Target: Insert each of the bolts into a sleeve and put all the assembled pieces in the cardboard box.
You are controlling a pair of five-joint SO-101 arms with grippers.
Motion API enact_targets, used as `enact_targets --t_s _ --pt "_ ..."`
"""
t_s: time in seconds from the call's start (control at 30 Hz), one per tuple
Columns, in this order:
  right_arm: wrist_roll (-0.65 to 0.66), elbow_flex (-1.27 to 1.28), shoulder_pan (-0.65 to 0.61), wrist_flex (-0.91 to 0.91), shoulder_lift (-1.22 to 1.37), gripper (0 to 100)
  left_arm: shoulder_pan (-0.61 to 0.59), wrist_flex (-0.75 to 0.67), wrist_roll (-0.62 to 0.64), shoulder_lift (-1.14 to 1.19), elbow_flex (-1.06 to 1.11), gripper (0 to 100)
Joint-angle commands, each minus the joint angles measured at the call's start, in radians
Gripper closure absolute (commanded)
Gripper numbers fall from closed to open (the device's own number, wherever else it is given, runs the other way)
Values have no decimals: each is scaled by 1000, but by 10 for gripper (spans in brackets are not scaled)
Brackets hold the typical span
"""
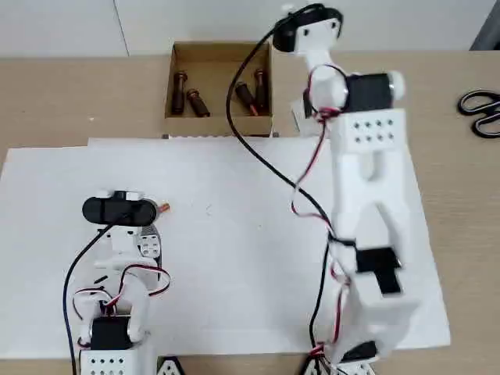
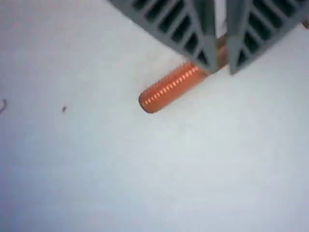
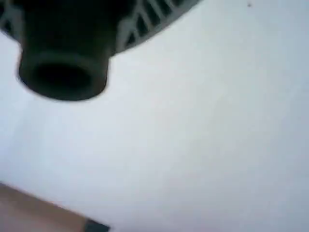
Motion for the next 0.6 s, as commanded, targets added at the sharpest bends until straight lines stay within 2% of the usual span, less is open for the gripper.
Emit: enact_targets --t_s 0.0,0.17,0.33,0.47,0.57 --pt "-35 258 12 7 -297 995 0 41 -3 -9 -35 994" --pt "-34 552 13 1 -552 995 2 170 -3 -6 -203 994" --pt "-35 781 68 -7 -677 995 0 292 -5 21 -346 993" --pt "-32 887 125 -8 -719 995 -2 308 2 201 -496 993" --pt "-35 918 145 -8 -723 995 -3 285 31 425 -677 993"
